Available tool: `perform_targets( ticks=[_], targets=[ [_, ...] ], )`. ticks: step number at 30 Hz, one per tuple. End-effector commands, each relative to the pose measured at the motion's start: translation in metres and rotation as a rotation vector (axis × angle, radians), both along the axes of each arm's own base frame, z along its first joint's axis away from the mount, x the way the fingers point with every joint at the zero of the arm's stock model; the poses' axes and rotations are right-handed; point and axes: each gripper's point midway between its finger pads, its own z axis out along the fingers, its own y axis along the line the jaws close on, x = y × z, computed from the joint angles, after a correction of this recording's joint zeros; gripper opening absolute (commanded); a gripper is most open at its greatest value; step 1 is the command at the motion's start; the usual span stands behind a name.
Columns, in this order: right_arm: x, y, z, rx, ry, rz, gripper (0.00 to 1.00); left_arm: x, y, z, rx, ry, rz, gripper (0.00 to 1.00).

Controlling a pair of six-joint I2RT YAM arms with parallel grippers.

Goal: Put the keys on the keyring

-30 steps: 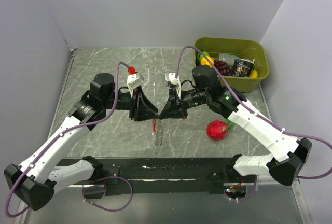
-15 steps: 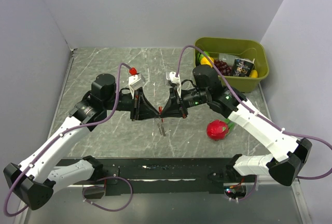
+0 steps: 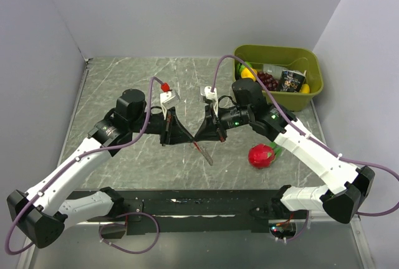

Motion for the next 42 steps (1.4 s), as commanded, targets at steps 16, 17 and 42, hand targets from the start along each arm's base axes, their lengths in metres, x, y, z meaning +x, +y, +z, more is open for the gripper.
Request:
perform_targets(
  ticks=[16,17,42],
  targets=[
    [0.015,-0.007,0.058,0.235,-0.099,-0.182,0.83,0.018,0.01,0.028,-0.169,-0.161,0.211,0.01],
    [0.019,-0.009,0.067,0.277,-0.127,-0.207,0.88,0.018,0.011,0.029,-0.17,-0.172,0.216,0.01],
    [0.042,-0.04,0.053,0.307,-0.122,-0.332,1.0,-0.007,0.05,0.051,-0.18,-0.601,0.227,0.01]
  ],
)
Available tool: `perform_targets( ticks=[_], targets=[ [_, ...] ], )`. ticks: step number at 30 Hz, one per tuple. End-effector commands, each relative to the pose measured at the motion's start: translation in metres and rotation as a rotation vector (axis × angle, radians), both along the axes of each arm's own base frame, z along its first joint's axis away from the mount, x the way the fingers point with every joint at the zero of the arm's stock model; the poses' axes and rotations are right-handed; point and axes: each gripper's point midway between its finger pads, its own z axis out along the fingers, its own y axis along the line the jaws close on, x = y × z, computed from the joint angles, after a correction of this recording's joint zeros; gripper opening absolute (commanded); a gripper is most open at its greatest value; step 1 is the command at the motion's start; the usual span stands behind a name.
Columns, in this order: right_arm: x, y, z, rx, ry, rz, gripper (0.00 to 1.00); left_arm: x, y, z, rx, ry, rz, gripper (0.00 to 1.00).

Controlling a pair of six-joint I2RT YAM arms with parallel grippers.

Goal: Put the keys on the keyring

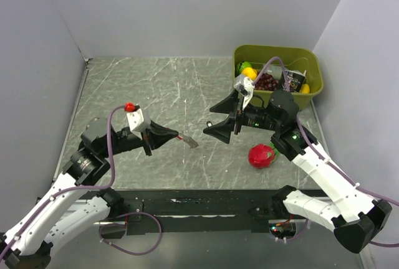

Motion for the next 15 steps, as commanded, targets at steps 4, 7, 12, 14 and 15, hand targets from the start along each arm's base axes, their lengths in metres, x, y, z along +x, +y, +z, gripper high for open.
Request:
perform_targets(
  ticks=[4,7,12,14,15],
  targets=[
    [0.006,0.001,0.003,-0.008,-0.044,0.001,1.0,-0.009,0.009,0.011,0.02,-0.207,-0.017,0.01],
    [0.007,0.003,-0.002,-0.019,-0.034,0.014,1.0,-0.014,0.012,0.01,0.025,-0.266,-0.028,0.01],
    [0.008,0.006,-0.009,-0.039,-0.017,0.036,1.0,-0.018,0.013,0.005,0.034,-0.311,-0.044,0.01],
    [0.009,0.006,-0.009,-0.042,-0.016,0.029,1.0,-0.018,0.014,0.007,0.033,-0.322,-0.04,0.01],
    [0.01,0.006,-0.011,-0.045,-0.016,0.028,1.0,-0.018,0.014,0.007,0.033,-0.324,-0.038,0.01]
  ],
)
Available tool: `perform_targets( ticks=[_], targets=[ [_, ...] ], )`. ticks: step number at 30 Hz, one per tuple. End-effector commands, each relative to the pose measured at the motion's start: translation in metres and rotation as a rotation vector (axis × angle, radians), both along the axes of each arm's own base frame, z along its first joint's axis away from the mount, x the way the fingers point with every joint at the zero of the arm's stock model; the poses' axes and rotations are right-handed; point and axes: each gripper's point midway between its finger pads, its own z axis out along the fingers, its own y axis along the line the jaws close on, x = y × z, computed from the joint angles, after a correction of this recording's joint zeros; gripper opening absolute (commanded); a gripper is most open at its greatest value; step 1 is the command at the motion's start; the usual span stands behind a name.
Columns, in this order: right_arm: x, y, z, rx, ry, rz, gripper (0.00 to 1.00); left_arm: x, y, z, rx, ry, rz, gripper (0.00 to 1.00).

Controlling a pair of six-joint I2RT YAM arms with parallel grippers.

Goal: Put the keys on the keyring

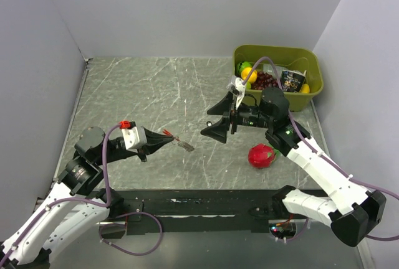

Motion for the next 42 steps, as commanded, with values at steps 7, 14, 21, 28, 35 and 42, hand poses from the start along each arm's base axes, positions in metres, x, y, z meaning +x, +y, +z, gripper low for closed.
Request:
perform_targets(
  ticks=[7,14,21,28,35,42],
  targets=[
    [0.005,-0.002,0.009,0.002,-0.043,-0.013,1.0,0.004,0.0,0.012,-0.032,-0.023,0.018,0.01],
    [0.028,-0.003,-0.012,-0.072,0.038,-0.114,1.0,0.023,0.0,-0.006,-0.115,0.159,0.129,0.01],
    [0.043,-0.007,-0.037,-0.14,0.097,-0.188,1.0,0.028,-0.007,-0.037,-0.129,0.283,0.135,0.01],
    [0.048,-0.014,-0.072,-0.243,0.179,-0.23,1.0,0.034,-0.004,-0.059,-0.134,0.368,0.187,0.01],
    [0.05,-0.025,-0.103,-0.327,0.223,-0.287,1.0,0.038,0.001,-0.077,-0.19,0.422,0.239,0.01],
    [0.067,-0.038,-0.129,-0.441,0.27,-0.392,1.0,0.038,0.002,-0.07,-0.187,0.398,0.238,0.01]
  ],
)
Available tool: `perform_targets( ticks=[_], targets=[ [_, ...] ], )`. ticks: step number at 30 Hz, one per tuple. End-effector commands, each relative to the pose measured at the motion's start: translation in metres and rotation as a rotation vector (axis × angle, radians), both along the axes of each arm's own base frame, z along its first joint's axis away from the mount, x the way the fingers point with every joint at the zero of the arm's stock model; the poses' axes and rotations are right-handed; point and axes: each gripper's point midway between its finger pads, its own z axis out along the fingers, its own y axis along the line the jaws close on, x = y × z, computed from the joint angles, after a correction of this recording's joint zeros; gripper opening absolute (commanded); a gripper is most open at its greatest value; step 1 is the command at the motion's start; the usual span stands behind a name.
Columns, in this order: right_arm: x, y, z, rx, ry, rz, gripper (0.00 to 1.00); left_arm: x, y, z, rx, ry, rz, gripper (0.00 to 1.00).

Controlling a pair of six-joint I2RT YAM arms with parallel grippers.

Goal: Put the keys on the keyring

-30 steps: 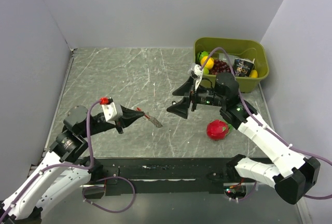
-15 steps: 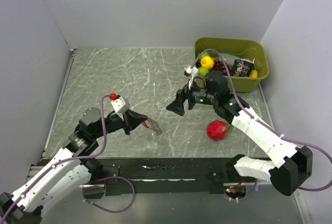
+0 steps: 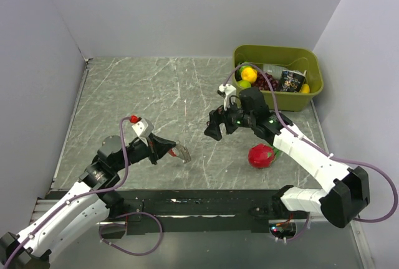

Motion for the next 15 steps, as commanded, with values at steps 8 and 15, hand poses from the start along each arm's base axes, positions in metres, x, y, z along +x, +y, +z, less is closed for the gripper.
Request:
perform_targets(
  ticks=[8,15],
  targets=[
    [0.043,-0.016,-0.038,-0.187,0.079,-0.194,0.98,0.007,0.0,0.032,-0.028,-0.102,0.014,0.01],
    [0.071,-0.019,-0.086,-0.341,0.188,-0.291,0.77,0.008,-0.003,0.029,-0.021,-0.092,0.001,0.01]
  ],
)
